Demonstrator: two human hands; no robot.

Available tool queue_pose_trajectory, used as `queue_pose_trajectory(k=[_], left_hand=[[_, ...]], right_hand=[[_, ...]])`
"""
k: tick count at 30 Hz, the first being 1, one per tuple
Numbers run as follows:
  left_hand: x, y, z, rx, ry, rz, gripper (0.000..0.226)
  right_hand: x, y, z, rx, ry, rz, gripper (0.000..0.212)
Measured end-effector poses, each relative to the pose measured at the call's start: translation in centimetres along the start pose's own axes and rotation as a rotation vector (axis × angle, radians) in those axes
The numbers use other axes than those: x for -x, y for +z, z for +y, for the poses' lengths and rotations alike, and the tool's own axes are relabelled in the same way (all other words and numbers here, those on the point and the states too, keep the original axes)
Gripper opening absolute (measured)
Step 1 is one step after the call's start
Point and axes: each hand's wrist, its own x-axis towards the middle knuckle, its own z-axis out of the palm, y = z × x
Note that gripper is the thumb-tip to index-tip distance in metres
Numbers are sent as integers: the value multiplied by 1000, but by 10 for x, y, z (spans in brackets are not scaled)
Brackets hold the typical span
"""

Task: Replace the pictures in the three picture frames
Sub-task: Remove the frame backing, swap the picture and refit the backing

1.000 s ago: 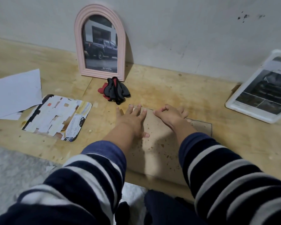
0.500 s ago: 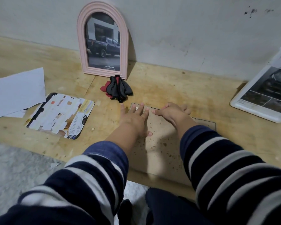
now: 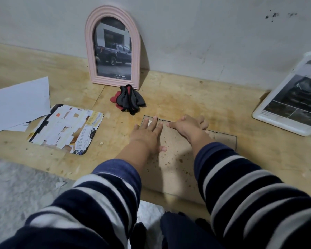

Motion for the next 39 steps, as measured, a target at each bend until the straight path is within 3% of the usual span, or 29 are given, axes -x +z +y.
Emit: queue_pose_trajectory(k=[5,9,13,16,23,32,34,39], left_hand=[[0,3,-2,53,4,25,96],[7,9,-3,73,-11,143,95],[21,27,-3,126,-116,319,93],[33,33,-5,180,-193,406,82],[53,40,-11,376,-285,373,58],[56,14,-34,1156,-243,199,83],[58,3,-46,1277,-221,191,80],[67,-23,-65,1707,-158,210,65]], right_hand=[[26,2,18,49,-176,157,28],[46,-3,54,161,-324,299,37],[65,-15,100,274,-171,401,43],[84,-23,129,229,-29,471,47],[116,-26,154,-36,188,391,44],[141,-58,152,-661,171,371,36],[149,-72,148,-814,144,303,37],[160,-97,133,-919,-8,263,43]])
